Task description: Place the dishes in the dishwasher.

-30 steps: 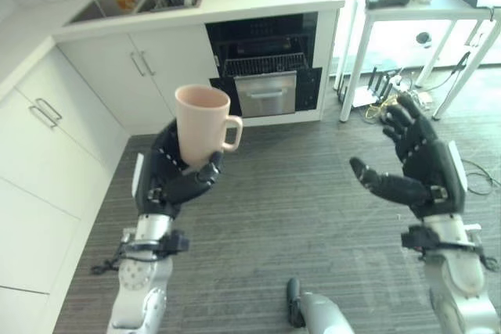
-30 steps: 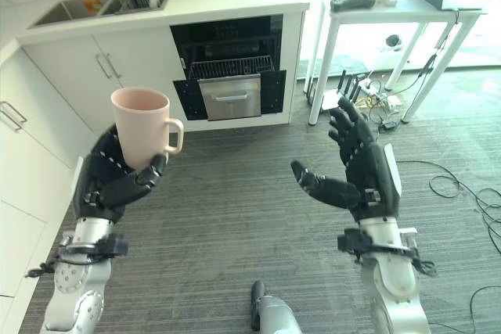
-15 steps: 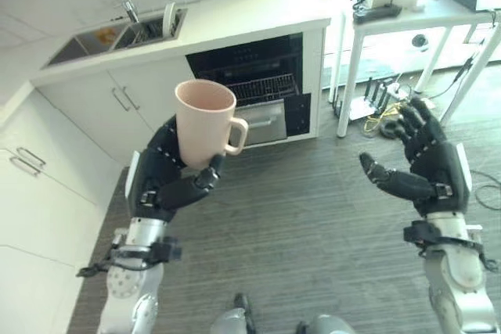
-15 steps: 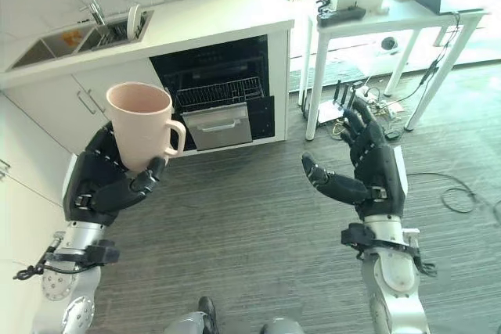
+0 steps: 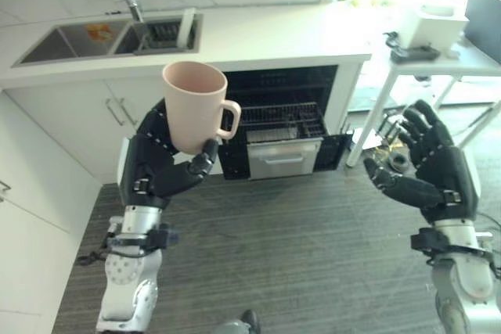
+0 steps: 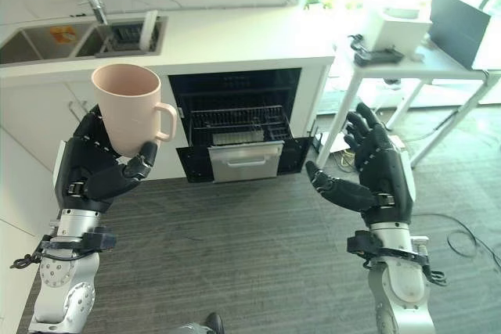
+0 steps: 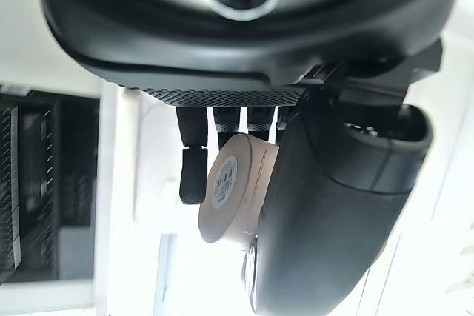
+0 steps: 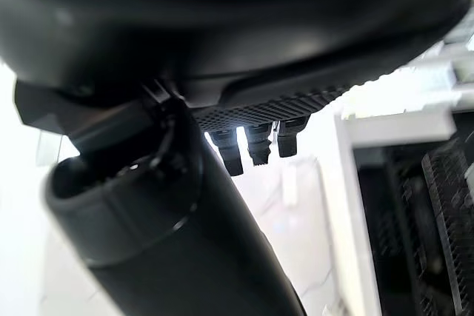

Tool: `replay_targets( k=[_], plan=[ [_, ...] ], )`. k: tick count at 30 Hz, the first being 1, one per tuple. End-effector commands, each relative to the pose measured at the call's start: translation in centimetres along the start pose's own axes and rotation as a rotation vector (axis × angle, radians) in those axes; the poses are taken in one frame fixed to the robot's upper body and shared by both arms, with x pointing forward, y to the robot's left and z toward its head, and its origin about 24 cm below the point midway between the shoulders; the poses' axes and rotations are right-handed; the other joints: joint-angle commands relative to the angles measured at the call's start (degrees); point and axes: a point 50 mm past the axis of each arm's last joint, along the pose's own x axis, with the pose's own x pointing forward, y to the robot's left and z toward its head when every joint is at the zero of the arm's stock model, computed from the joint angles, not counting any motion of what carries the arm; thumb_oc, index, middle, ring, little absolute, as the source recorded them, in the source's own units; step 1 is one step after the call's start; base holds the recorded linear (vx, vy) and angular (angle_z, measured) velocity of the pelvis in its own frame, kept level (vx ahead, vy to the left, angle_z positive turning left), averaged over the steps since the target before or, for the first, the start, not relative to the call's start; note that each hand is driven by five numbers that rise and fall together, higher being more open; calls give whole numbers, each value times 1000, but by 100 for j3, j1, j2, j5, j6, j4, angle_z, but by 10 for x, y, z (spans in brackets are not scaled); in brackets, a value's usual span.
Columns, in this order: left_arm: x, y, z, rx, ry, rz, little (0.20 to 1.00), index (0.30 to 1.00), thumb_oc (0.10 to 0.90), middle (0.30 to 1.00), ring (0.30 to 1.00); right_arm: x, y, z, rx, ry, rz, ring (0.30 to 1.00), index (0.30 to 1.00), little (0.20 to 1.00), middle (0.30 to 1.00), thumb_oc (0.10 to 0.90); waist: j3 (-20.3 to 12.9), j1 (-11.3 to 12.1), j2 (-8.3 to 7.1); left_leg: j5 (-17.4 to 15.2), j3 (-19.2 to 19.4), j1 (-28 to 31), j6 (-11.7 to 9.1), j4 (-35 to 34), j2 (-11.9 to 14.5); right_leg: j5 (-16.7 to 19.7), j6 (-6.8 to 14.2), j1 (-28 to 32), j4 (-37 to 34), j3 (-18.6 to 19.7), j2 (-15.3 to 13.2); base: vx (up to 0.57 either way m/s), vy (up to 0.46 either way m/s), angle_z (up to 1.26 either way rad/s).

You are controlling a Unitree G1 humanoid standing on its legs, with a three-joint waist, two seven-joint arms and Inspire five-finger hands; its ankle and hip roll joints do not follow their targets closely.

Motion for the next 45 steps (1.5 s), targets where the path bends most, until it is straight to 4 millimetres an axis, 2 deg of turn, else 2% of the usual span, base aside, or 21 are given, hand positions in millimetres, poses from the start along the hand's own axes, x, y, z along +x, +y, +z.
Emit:
replay_targets(
  k=[1, 3, 5, 7, 8, 11, 13, 14, 15, 17, 21, 22, 24, 26, 27, 30, 32, 33, 38, 42, 45],
  plan=[
    [15, -16, 45, 139, -255, -121, 300, 300, 400, 300, 300, 12, 2, 23, 120, -153, 33, 900, 900, 900, 900, 800, -284, -176, 283, -215, -490, -86, -547, 91, 560, 1338, -219, -538, 967, -197, 703, 215, 192, 31],
    [17, -15, 44, 180, -256, -88, 300, 300, 400, 300, 300, 12, 7, 15, 159, -120, 55, 900, 900, 900, 900, 800, -223, -247, 264, -246, -545, 3, -564, 91, 508, 1129, -374, -1079, 729, -245, 608, 248, 105, 7],
    [21, -12, 45, 178, -248, -66, 300, 300, 400, 300, 300, 10, 3, 15, 158, -112, 62, 900, 900, 900, 900, 800, -191, -287, 194, -291, -593, 62, -623, 91, 501, 715, -483, -1058, -346, -508, 518, 283, -123, -16],
    [22, -11, 45, 177, -247, -72, 300, 300, 400, 300, 300, 8, -2, 17, 114, -128, 43, 900, 900, 900, 900, 800, -94, -340, 88, -450, -594, 225, -706, 91, 510, 851, -466, -1160, -1193, -710, 179, 244, -310, 2],
    [21, -13, 45, 198, -251, -82, 300, 300, 400, 300, 300, 9, -5, 17, 113, -133, 33, 900, 900, 900, 900, 800, -1, -408, -64, -654, -546, 414, -797, 91, 477, 797, -355, -1700, -1193, -590, -292, 240, -407, 8],
    [22, -17, 45, 205, -251, -87, 300, 300, 400, 300, 300, 14, 4, 17, 107, -147, 48, 900, 900, 900, 900, 800, 52, -531, -85, -910, -613, 679, -861, 91, 544, 1035, -187, -2360, -1193, -96, -573, 273, -425, 12],
    [24, -18, 46, 219, -257, -86, 300, 300, 400, 300, 300, 15, 9, 19, 74, -158, 67, 900, 900, 900, 900, 800, -20, -519, -107, -1013, -656, 738, -934, 91, 634, 852, -121, -2281, -1193, 54, -538, 237, -478, 59],
    [24, -19, 46, 223, -256, -76, 300, 300, 400, 300, 300, 18, 11, 20, 61, -161, 70, 900, 900, 900, 900, 800, -76, -461, -113, -987, -595, 765, -993, 91, 750, 782, -93, -2156, -1193, -92, -536, 201, -539, 67],
    [24, -16, 47, 228, -249, -54, 300, 300, 400, 300, 300, 23, 13, 20, 63, -162, 78, 900, 900, 900, 900, 800, -156, -427, -113, -940, -568, 873, -1094, 91, 953, 606, -88, -2048, -1193, -153, -403, 267, -690, 32],
    [22, -16, 49, 219, -256, -46, 300, 300, 400, 300, 300, 26, 14, 24, 47, -184, 91, 900, 900, 900, 900, 800, -214, -388, -84, -877, -584, 971, -1183, 91, 1107, 451, -173, -1948, -1193, -196, -220, 220, -558, 2],
    [18, -13, 48, 212, -236, -17, 300, 300, 400, 300, 300, 29, 9, 25, 39, -175, 73, 900, 900, 900, 900, 800, -213, -333, 16, 59, -615, 1075, -1403, 91, 1305, 183, -463, -1731, -1193, -178, 177, 152, -393, -29],
    [14, -12, 46, 233, -222, -29, 300, 300, 400, 300, 300, 27, 6, 25, 34, -171, 79, 900, 900, 900, 900, 800, -177, -287, -53, 784, -474, 1158, -1460, 91, 1207, 57, -657, -1574, -1193, -168, 249, 187, -401, -36],
    [10, -11, 45, 236, -216, -28, 300, 300, 400, 300, 300, 24, 4, 23, 26, -157, 75, 900, 900, 900, 900, 800, -119, -240, -101, 921, -293, 1037, -1432, 189, 1099, -31, -747, -1437, -1193, -227, 239, 137, -257, -24],
    [7, -7, 43, 223, -206, -16, 300, 300, 400, 300, 300, 23, 4, 20, 19, -142, 65, 900, 900, 900, 900, 800, -35, -162, -89, 609, -205, 803, -1318, 91, 854, -85, -719, -1354, -1193, -304, 239, 113, -57, 8],
    [3, -2, 41, 212, -195, -1, 300, 300, 400, 300, 300, 24, 6, 18, 15, -138, 70, 900, 900, 900, 900, 800, 9, -177, 93, 198, -95, 554, -1225, 91, 857, -157, -654, -1313, -1193, -368, 372, 134, 81, 19],
    [4, -3, 40, 222, -196, -15, 300, 300, 400, 300, 300, 20, 8, 18, 4, -141, 75, 900, 900, 900, 900, 800, 65, -132, 296, 289, -192, -260, -1349, 91, 1114, -353, -624, -1112, -1193, -363, 575, 180, 115, 41],
    [0, -4, 39, 226, -196, -10, 300, 300, 400, 300, 300, 19, 7, 17, -20, -134, 91, 900, 900, 900, 900, 800, 99, 22, 386, 613, -597, -785, -1477, 91, 1199, -565, -675, -904, -1193, -277, 718, 322, 215, -8],
    [-6, 0, 39, 219, -195, 13, 300, 300, 400, 300, 300, 19, 6, 16, -31, -126, 102, 900, 900, 900, 900, 800, 90, 41, 421, 730, -535, -951, -1531, 91, 1357, -688, -694, -774, -1193, -272, 752, 324, 272, -42],
    [-9, 9, 39, 205, -197, 41, 300, 300, 400, 300, 300, 13, -6, 21, -58, -132, 98, 900, 900, 900, 900, 800, -48, -52, 356, 451, -249, -808, -1399, 91, 1486, -836, -576, -503, -1193, -286, 613, 266, 269, -48],
    [2, 5, 41, 189, -222, 24, 300, 300, 400, 300, 300, 14, -16, 25, 58, -125, 65, 900, 900, 900, 900, 800, -155, -30, 170, 230, -228, -683, -1143, 91, 1173, -770, -383, -270, -1193, -170, 420, 297, 297, 1],
    [13, -5, 38, 197, -234, -16, 300, 300, 400, 300, 300, 15, -10, 18, 175, -137, 19, 900, 900, 900, 900, 800, -218, 8, -19, 73, -236, -506, -960, 91, 863, -107, -192, -256, -1193, -356, 76, 245, 215, 28]
  ],
)
